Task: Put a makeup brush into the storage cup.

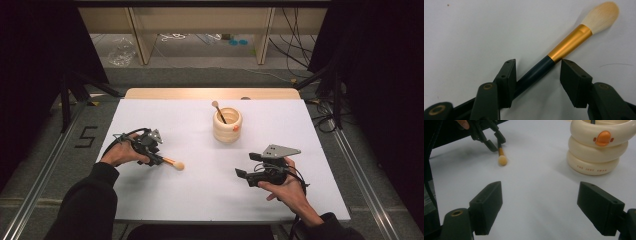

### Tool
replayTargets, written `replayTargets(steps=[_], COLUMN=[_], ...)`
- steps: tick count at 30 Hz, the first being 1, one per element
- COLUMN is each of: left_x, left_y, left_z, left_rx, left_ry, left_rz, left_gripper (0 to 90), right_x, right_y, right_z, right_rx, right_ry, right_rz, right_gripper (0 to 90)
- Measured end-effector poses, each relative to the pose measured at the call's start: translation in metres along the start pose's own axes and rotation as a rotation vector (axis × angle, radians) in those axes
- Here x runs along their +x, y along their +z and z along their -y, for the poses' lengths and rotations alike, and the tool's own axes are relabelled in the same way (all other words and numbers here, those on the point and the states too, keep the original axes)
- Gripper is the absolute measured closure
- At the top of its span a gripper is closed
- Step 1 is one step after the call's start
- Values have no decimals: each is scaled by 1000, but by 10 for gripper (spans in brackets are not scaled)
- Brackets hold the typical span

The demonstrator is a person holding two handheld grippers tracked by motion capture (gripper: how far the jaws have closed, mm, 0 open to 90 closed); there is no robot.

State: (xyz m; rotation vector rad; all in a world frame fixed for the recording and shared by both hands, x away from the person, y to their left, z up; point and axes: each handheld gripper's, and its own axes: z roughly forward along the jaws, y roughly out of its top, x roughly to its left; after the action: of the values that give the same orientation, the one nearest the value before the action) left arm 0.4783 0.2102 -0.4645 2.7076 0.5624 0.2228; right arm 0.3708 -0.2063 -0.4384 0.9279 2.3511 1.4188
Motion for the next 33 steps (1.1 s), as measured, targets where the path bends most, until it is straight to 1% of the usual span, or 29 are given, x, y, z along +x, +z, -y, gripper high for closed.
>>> replayTargets(steps=[5,8,12,15,16,17,19,21,22,24,28,29,30,31,32,33], left_x=[-2,-3,-4,-5,-7,-7,-7,-7,-8,-8,-8,-7,-8,-7,-6,-6], left_y=[1,0,0,-1,-1,-1,0,0,0,0,0,0,0,1,1,1], left_z=[-1,-1,-2,-7,-8,-10,-12,-11,-11,-11,-11,-12,-12,-12,-13,-13], left_rx=[14,24,38,85,93,100,110,109,110,112,118,122,124,120,126,128], left_ry=[5,2,13,41,41,51,51,39,26,28,7,12,-5,1,-3,-11], left_rz=[2,16,18,17,20,24,31,37,41,41,52,53,55,57,60,63], left_gripper=[528,555,579,594,597,597,601,614,620,631,659,663,669,676,683,687], right_x=[0,0,0,0,0,0,0,0,0,0,1,1,1,2,2,2], right_y=[0,1,1,2,2,2,2,1,1,2,2,2,3,2,2,3], right_z=[0,0,0,0,-1,-1,-1,-1,-1,-1,-1,-1,-1,-1,-1,-1], right_rx=[-1,-2,0,0,1,2,0,0,1,1,0,1,1,9,14,6], right_ry=[1,0,-1,-3,-6,-8,-7,-5,-3,-6,-8,-8,-7,-11,-13,-13], right_rz=[0,-1,-6,-5,-5,-6,-6,-5,-6,-6,-9,-8,-5,-5,-3,-12], right_gripper=[214,215,216,216,216,217,217,218,218,219,220,220,220,220,221,221])
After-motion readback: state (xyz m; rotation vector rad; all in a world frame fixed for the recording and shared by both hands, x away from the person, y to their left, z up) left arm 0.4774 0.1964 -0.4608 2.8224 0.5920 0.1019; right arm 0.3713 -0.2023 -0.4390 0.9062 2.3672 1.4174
